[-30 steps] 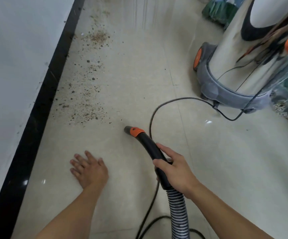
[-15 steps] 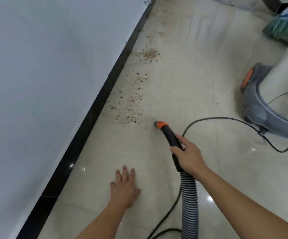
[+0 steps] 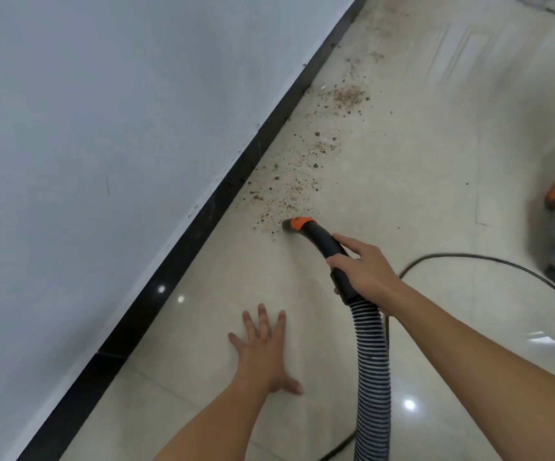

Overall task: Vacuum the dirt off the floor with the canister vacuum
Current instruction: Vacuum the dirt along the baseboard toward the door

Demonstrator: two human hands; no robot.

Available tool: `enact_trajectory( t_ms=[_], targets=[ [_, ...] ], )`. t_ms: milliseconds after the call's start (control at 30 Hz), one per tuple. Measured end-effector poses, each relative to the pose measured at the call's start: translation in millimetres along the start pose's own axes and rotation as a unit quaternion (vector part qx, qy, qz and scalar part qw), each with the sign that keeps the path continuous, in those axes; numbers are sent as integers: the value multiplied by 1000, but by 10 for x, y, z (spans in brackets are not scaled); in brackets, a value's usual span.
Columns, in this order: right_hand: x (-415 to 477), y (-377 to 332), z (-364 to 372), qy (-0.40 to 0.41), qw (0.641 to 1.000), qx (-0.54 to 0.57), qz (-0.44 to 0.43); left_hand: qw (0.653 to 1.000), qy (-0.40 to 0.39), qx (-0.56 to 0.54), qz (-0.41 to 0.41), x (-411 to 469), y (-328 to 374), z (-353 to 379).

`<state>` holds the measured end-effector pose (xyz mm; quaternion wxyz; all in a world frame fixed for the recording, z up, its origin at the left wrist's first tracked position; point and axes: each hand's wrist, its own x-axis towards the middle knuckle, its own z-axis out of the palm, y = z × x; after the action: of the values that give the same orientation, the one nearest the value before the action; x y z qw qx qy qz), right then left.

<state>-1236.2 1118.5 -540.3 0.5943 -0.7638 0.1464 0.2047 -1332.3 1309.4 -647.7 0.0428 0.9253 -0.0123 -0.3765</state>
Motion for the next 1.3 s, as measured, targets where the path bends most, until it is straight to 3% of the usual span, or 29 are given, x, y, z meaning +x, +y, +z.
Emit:
enact_trajectory(
  t_ms=[200,333,533,733,933,1100,1300],
  targets=[
    [159,-43,202,86,993,-80,-32,1000,1,3,20,261,-88,-125],
    [-52,-103,267,30,999,-30,5,1000,-1,6,22,339,-95,-188],
    [353,-219,6,89,996,-5,-2,1000,0,-10,28,457,-83,-282],
    [425,8,223,-56,995,-62,-52,1000,-4,6,10,432,-84,-301],
    [253,-74,-132,-57,993,-88,-49,999,-6,-1,-54,330,28,-459],
    [86,-170,-309,-123,982,-127,-64,996,39,-43,-73,339,202,-455],
    [423,-182,-192,-27,991,-113,-66,985,124,-73,-98,462,228,-284]
  ],
)
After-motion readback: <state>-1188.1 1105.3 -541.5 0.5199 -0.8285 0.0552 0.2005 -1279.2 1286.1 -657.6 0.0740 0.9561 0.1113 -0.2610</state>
